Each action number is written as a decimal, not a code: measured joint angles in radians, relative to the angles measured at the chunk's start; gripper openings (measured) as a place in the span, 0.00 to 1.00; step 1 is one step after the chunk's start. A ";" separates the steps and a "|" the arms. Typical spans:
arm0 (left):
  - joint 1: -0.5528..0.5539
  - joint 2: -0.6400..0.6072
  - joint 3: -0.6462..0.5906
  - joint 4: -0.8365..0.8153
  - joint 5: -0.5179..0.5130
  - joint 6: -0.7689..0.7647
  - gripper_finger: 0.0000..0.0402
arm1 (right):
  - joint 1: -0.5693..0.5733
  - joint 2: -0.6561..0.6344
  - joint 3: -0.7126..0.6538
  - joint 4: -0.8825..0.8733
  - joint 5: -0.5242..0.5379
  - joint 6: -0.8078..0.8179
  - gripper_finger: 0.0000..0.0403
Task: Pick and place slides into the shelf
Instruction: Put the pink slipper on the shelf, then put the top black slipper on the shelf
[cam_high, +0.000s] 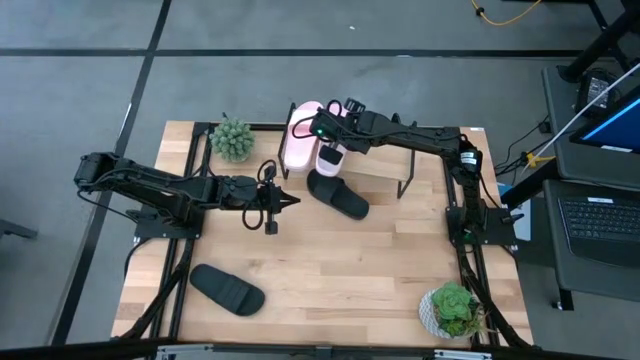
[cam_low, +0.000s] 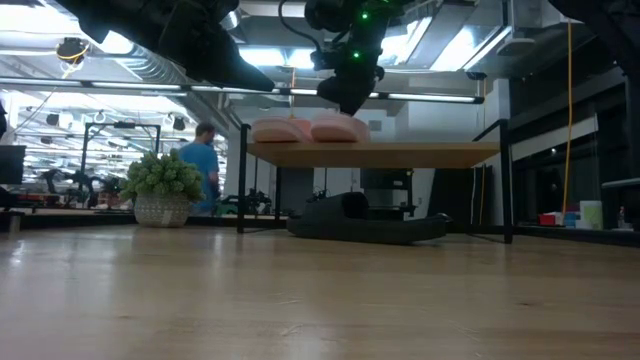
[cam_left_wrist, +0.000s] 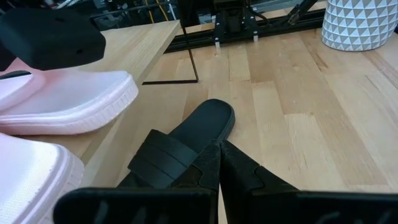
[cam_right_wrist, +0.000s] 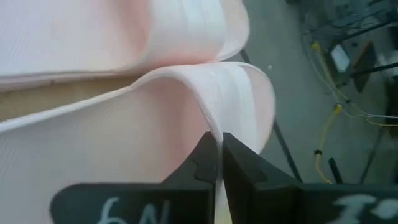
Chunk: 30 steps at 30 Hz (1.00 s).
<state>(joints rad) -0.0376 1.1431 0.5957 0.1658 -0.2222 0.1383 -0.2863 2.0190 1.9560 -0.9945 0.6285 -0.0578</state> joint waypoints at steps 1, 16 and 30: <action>0.000 0.000 0.000 0.000 0.000 0.000 0.00 | 0.000 0.000 0.000 0.001 -0.012 0.000 0.05; 0.000 0.000 0.000 0.000 0.000 0.000 0.00 | 0.000 0.000 0.000 0.004 -0.038 -0.004 0.08; 0.000 0.000 0.000 0.000 0.000 -0.006 0.00 | 0.001 0.000 0.000 0.006 -0.043 -0.054 0.33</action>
<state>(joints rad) -0.0376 1.1435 0.5957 0.1658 -0.2218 0.1322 -0.2855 2.0190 1.9562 -0.9890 0.5859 -0.1116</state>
